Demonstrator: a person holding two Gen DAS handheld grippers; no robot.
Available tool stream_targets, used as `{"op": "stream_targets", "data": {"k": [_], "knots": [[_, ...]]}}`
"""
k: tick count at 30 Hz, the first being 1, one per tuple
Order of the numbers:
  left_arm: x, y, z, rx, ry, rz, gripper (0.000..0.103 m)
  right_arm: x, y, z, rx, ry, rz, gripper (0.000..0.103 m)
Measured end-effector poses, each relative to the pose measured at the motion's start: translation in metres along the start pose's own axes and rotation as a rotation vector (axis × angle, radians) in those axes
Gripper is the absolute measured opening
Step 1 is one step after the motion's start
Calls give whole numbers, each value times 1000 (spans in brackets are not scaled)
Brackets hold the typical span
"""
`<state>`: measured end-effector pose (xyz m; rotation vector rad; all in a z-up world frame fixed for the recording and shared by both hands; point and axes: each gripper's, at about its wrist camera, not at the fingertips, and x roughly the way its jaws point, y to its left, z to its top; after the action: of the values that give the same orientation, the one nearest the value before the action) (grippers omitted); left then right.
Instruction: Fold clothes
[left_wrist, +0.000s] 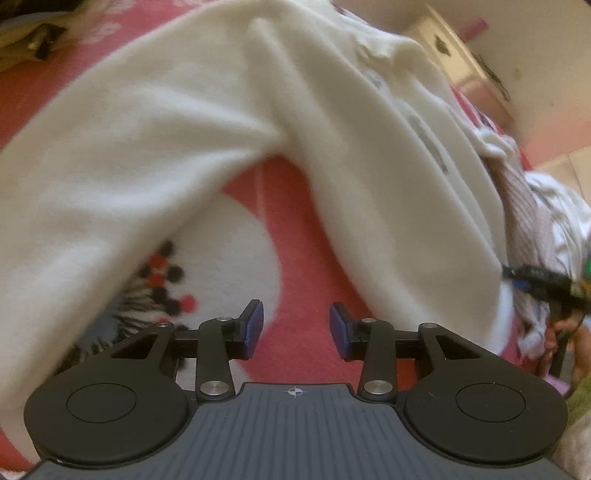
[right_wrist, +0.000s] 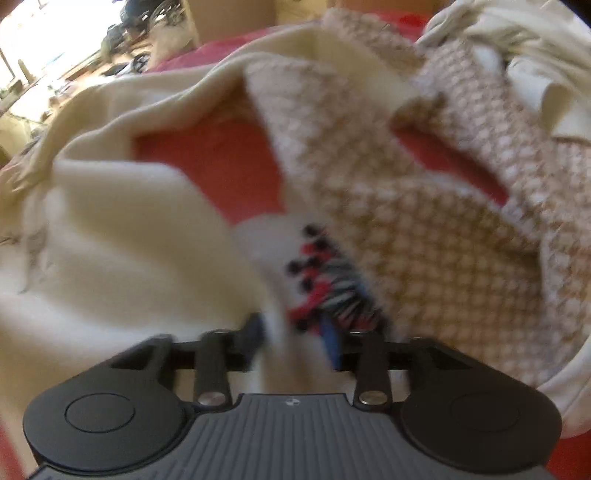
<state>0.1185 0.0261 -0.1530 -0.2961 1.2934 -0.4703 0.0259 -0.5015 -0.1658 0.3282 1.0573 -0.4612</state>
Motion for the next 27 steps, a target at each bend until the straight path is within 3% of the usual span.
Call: {"op": "stream_targets", "data": {"k": [1, 4, 6, 10, 14, 18, 24, 27], "knots": [[-2, 3, 3, -13, -18, 0, 45, -8, 1, 0, 18, -32, -23, 54], [-5, 9, 16, -38, -68, 10, 48, -43, 16, -5, -55, -163, -138, 54], [-4, 10, 26, -47, -97, 26, 48, -71, 32, -7, -116, -263, -167, 54], [-1, 10, 43, -38, -158, 47, 48, -104, 81, -1, -193, -329, 91, 56], [5, 18, 46, -105, -121, 2, 48, -103, 159, 6, -259, -260, 329, 60], [8, 46, 25, -321, -71, -123, 49, -90, 214, 3, -248, -158, 504, 60], [15, 93, -7, -789, -244, -265, 49, -92, 230, -30, -217, -52, 538, 60], [15, 92, -12, -872, -326, -252, 45, -90, 217, -52, -223, -21, 487, 60]]}}
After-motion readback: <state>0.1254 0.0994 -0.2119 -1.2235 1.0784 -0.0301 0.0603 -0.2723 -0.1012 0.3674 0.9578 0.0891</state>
